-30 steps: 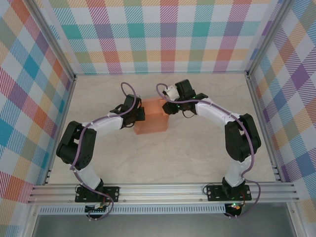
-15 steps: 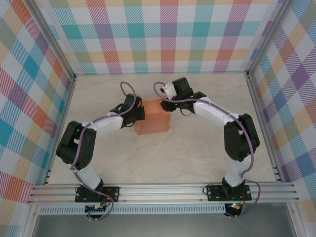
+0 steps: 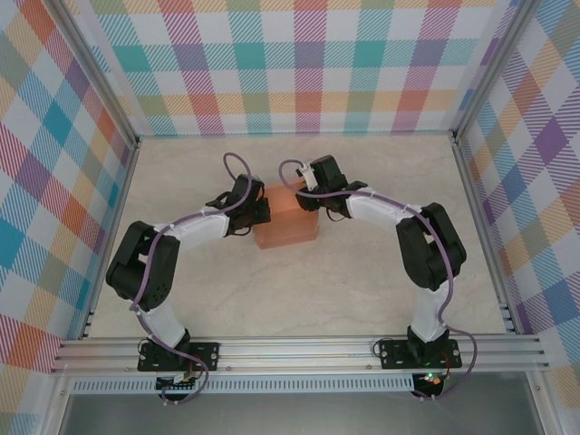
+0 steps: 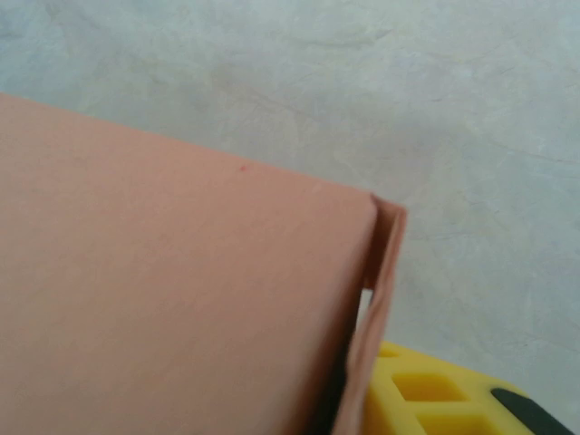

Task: Fold the paper box

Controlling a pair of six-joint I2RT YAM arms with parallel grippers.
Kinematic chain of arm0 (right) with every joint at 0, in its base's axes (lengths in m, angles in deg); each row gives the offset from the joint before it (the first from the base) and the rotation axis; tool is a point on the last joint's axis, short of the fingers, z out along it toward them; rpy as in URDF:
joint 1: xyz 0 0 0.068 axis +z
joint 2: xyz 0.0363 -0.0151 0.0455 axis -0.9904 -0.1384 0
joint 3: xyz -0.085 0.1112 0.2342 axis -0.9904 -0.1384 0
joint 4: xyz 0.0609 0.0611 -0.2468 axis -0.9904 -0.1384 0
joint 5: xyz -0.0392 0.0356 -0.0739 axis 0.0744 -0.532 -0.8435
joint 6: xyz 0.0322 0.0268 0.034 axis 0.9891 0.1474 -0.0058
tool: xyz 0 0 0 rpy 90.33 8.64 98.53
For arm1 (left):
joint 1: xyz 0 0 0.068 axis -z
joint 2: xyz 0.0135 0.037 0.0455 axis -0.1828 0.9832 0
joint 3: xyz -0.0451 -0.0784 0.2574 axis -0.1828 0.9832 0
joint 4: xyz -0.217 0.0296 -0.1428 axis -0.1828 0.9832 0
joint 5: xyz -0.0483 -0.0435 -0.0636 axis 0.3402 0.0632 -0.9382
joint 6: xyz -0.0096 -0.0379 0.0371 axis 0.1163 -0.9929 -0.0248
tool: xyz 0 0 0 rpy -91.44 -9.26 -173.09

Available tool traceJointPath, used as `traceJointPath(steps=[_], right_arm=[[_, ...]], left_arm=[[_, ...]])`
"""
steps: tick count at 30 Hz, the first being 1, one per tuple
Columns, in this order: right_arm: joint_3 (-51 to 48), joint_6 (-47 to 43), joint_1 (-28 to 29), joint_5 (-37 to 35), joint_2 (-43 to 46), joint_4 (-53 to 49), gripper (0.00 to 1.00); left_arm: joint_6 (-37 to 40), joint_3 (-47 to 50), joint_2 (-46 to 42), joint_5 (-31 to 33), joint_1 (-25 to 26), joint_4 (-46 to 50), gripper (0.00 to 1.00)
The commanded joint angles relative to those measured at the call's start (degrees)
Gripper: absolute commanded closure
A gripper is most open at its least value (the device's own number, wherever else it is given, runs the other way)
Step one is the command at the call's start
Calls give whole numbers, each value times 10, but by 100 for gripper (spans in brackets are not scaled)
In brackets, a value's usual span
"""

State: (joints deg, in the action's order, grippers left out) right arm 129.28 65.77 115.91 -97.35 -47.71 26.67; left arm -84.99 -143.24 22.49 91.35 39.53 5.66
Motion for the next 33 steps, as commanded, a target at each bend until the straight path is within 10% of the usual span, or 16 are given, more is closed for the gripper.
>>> traceJointPath(steps=[1,13,24,33], right_arm=[[-19,20,10,-84,-16,55,68],[-49,33,26,-209,-42,116,82],[-73,-8,9,-181,-23,139,88],[-169,-90,-18,-16,22,248,92]], left_arm=[[-25,-26,8,20,24,17,100],[-100,-33,12,-4,40,10,97],[-69,52,-80,-90,42,-67,53],[1,143,-236,-99,15,-86,28]])
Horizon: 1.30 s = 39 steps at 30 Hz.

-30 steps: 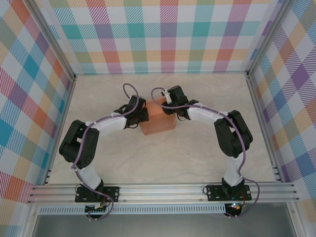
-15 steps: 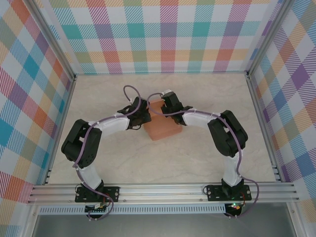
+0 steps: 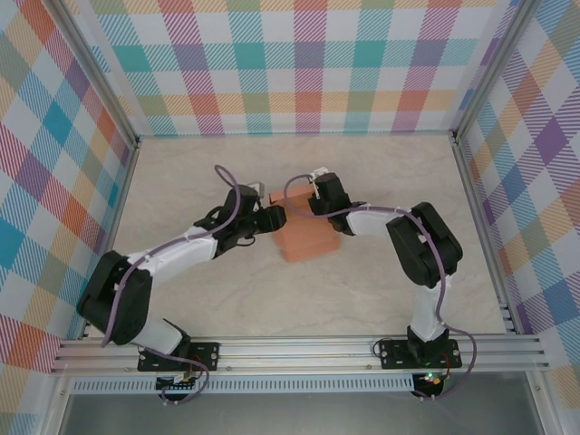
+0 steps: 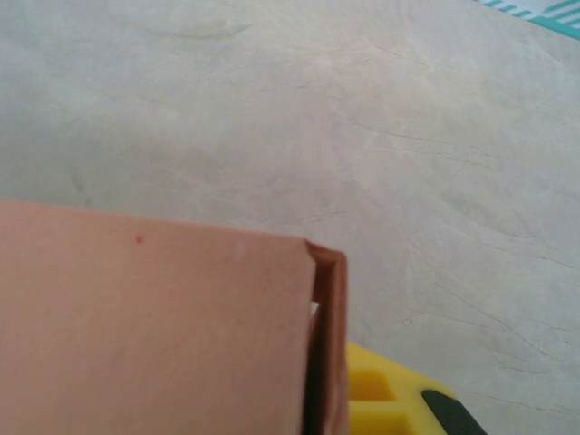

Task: Fold the paper box

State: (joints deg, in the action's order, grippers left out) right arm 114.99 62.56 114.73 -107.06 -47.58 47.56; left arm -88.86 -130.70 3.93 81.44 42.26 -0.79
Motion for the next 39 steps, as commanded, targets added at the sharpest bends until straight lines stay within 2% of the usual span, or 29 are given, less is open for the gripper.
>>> traceJointPath(steps=[1,3,6,8,11,17,24,30,35,39], right_arm=[[-36,-76,-10,107,26,48,93],[-54,-116,-16,158,34,65,92],[-71,-186,-26,270,47,72,92],[-64,-235,-29,337,49,40,91],[-26,-268,-28,380,32,-21,91],[-46,-242,-11,281,8,70,88],[-57,-234,13,188,3,101,82],[-55,-216,23,74,-7,123,74],[-31,-206,25,41,-20,96,73],[-23,-178,29,2,-17,74,67]], left_arm=[[53,23,-66,-1,-25,-23,25],[74,25,-83,-26,-57,-26,22],[90,20,-70,-104,-99,-46,20],[110,-4,-42,-137,-108,-24,18],[124,-32,6,-177,-108,-8,15],[119,-46,82,-205,-89,-40,14],[114,-112,163,-204,-53,-24,17],[108,-133,199,-171,-49,6,30],[101,-127,205,-150,-47,10,45],[90,-136,213,-128,-43,28,51]])
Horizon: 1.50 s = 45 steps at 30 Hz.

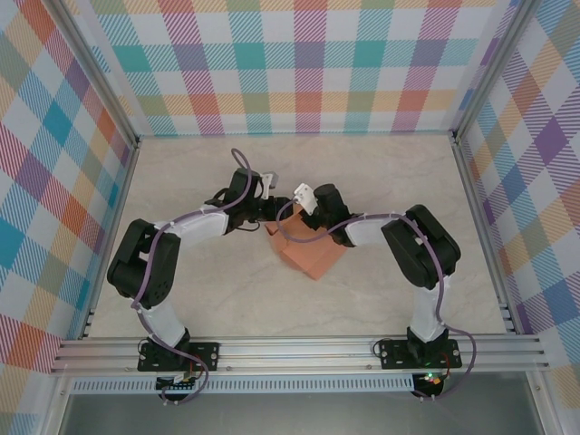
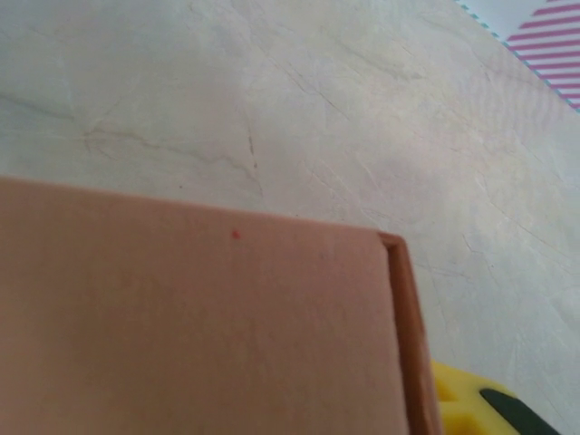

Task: Fold the paper box

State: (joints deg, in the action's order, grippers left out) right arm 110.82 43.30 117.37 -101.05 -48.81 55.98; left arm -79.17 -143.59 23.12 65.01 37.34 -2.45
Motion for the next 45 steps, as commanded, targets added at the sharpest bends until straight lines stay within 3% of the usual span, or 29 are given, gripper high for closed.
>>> traceJointPath(steps=[1,10,15,21,24,27,30,34,37,45], right_arm=[[17,21,3,-63,-2,-12,67],[-5,69,-6,-52,31,-24,59],[-26,110,-34,19,73,-34,54],[-65,91,-55,116,113,10,52],[-101,78,-56,141,141,28,52],[-181,95,-55,124,190,123,52],[-212,78,-54,177,248,125,52],[-209,67,-8,267,288,72,52],[-189,47,45,289,279,44,52],[-156,67,78,263,209,42,50]], left_arm=[[-8,-6,22,42,9,43,52],[12,-29,37,95,30,82,61],[18,-37,37,120,31,111,63],[28,-53,44,140,31,147,67],[25,-55,43,141,31,147,67],[22,-64,46,147,31,159,67],[14,-63,45,144,33,156,67],[14,-69,51,145,34,162,67],[6,-68,50,146,35,158,68],[-7,-61,56,152,35,154,68]])
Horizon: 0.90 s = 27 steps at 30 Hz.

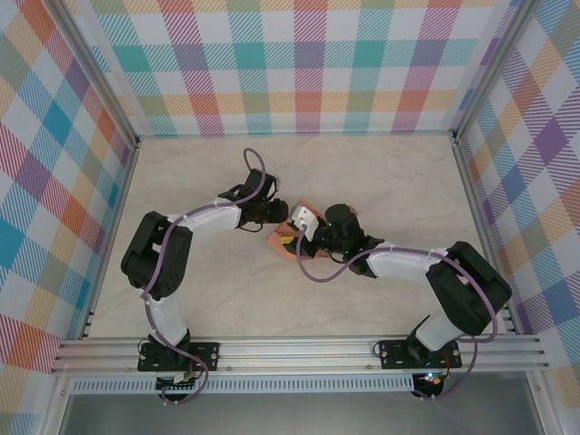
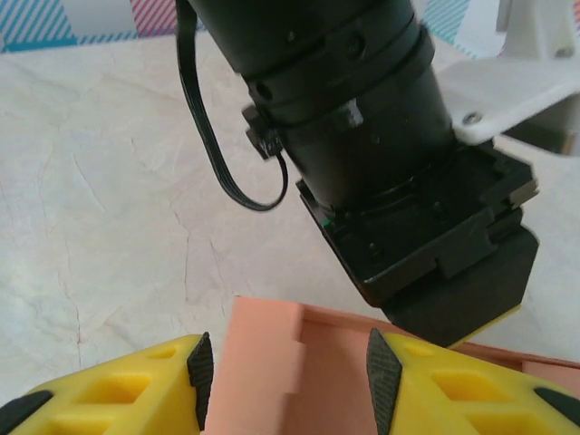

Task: Fold the paper box

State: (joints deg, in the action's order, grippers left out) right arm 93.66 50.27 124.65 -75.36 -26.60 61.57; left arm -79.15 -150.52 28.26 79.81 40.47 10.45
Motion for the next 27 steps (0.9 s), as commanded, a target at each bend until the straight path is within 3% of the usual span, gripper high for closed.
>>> traceJointPath(steps=[1,9,14,15,17,19,22,25,27], right_arm=[[16,2,5,-1,-11,-15,50],[80,-25,5,-39,74,-192,49],[120,0,-16,-97,127,-278,48],[128,20,-19,-131,134,-287,46],[162,117,-31,-221,147,-334,31],[214,245,-57,-261,148,-435,28],[287,452,-106,-248,125,-606,23],[351,498,-140,-185,84,-725,23],[362,490,-145,-165,75,-748,23]], left_arm=[[-6,8,6,7,4,29,68],[-4,15,-13,-9,-21,35,61],[-10,9,-44,-48,-56,39,52],[-8,6,-49,-56,-60,43,50],[-9,2,-60,-73,-71,45,47],[-11,5,-72,-85,-76,66,46],[-10,15,-85,-88,-78,69,45],[-11,26,-90,-83,-83,74,44],[-9,40,-94,-83,-89,67,43]])
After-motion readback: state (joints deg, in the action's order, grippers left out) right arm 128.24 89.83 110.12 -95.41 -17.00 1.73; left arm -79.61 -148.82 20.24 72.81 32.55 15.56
